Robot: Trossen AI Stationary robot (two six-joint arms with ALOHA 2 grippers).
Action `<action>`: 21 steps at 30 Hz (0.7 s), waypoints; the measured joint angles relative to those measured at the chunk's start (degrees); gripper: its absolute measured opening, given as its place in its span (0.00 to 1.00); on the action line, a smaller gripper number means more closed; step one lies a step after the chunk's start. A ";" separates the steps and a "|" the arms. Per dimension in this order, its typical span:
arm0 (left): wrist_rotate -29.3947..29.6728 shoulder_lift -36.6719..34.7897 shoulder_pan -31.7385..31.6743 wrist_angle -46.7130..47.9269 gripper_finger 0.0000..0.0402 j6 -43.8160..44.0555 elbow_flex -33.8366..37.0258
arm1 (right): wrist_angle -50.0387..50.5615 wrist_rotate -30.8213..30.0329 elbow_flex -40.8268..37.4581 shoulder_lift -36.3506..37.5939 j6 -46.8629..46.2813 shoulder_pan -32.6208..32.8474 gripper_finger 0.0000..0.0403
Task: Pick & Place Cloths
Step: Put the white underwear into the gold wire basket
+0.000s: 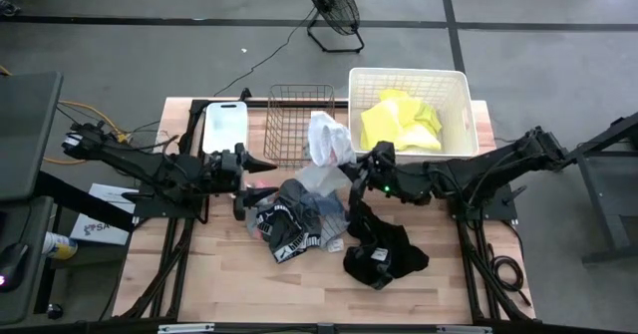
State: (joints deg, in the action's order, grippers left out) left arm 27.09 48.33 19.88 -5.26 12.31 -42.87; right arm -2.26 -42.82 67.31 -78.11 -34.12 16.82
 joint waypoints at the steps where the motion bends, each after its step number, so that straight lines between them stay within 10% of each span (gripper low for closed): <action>1: -0.01 0.82 0.00 -1.52 0.71 -1.10 0.00 | -0.40 -0.43 0.00 -0.02 -0.46 -0.45 0.05; 21: 4.00 14.92 -0.02 -26.52 0.71 -20.08 -0.84 | -25.82 -0.54 0.02 -9.16 -2.04 -3.11 0.05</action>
State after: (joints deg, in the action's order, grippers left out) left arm 31.09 63.25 19.86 -31.78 -7.77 -43.72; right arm -28.08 -43.36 67.33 -87.27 -36.17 13.72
